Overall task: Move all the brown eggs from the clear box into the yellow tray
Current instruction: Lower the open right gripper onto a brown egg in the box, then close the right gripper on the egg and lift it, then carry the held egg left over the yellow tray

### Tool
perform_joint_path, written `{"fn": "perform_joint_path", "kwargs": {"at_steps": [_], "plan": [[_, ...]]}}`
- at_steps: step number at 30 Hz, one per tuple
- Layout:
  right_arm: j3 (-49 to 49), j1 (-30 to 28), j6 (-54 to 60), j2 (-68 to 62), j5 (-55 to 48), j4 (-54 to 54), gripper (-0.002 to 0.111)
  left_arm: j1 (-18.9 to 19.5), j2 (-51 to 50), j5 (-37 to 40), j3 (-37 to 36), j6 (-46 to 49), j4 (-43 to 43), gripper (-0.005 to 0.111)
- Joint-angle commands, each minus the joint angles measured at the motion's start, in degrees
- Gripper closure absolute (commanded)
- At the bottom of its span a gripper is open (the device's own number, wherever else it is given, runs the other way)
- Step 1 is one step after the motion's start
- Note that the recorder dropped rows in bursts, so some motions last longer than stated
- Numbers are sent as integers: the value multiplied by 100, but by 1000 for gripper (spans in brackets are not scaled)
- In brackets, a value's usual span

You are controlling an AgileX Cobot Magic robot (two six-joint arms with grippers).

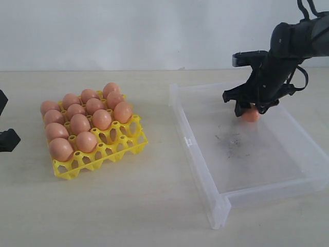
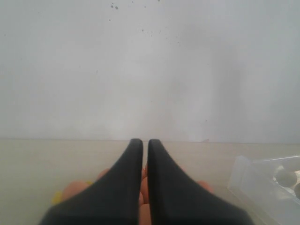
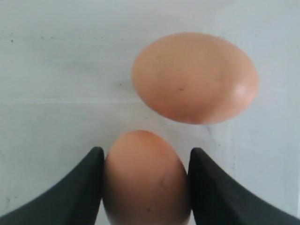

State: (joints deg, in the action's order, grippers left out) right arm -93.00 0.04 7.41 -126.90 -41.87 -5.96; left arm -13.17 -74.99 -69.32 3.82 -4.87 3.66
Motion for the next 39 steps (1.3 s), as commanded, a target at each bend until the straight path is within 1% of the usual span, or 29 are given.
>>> {"fn": "perform_joint_path", "kwargs": {"at_steps": [1, 3, 5, 8, 10, 11, 12, 14, 15, 17, 20, 24, 26, 27, 28, 29, 31, 33, 34, 35, 38, 39], "plan": [[-21, -8, 436, 196, 216, -190, 108, -3, 33, -64, -32, 6, 40, 103], [8, -8, 850, 316, 344, -658, 108, -3, 33, -64, -32, 6, 40, 103], [123, -4, 1599, 462, 521, -1494, 108, -3, 33, -64, -32, 6, 40, 103], [515, -4, 3380, 735, 744, -3628, 108, -3, 33, -64, -32, 6, 40, 103], [868, -4, 5111, 888, 706, -5246, 108, -3, 33, -64, -32, 31, 58, 103], [1022, -4, 5694, 934, 663, -5877, 108, -3, 33, -64, -32, 44, 58, 103], [1251, -4, 6545, 986, 565, -6780, 108, -3, 33, -64, -32, 44, 58, 103], [1538, -4, 7609, 1012, 215, -7906, 108, -3, 33, -64, -32, 44, 58, 103], [1738, -4, 8343, 1012, -166, -8636, 108, -3, 33, -64, -32, 44, 58, 103], [2038, -8, 9288, 1012, -833, -9398, 108, -3, 33, -64, -32, 44, 58, 103], [2304, -4, 10153, 1012, -1694, -9398, 108, -3, 33, -64, -32, 44, 58, 103], [2544, 191, 10857, 1012, -1929, -9398, 108, -3, 33, -64, -32, 44, 58, 103], [2568, 526, 11280, 1012, -2020, -9398, 108, -3, 33, -64, -32, 44, 47, 103], [2554, 843, 11469, 1026, -1993, -9398, 108, -3, 33, -64, -32, 44, 47, 103], [2527, 1014, 11460, 1026, -1839, -9398, 108, -3, 33, -64, -32, 44, 47, 103], [2485, 1242, 11304, 1039, -1474, -9398, 108, -3, 33, -64, -32, 44, 47, 103], [2471, 1645, 10585, 1110, -375, -9398, 108, -3, 33, -64, -32, 44, 47, 103], [2471, 1789, 10068, 1175, -41, -9398, 108, -3, 33, -64, -32, 44, 47, 103], [2471, 1834, 9915, 1220, -220, -9398, 108, -3, 33, -64, -32, 44, 47, 103], [2471, 1835, 9889, 1250, -665, -9398, 108, -3, 33, -64, -32, 44, 47, 103], [2471, 1835, 10283, 1378, -2729, -9398, 108, -3, 33, -64, -32, 72, 47, 103], [2471, 1835, 10434, 1443, -2810, -9398, 108, -3, 33, -64, -32, 72, 47, 103]]}}
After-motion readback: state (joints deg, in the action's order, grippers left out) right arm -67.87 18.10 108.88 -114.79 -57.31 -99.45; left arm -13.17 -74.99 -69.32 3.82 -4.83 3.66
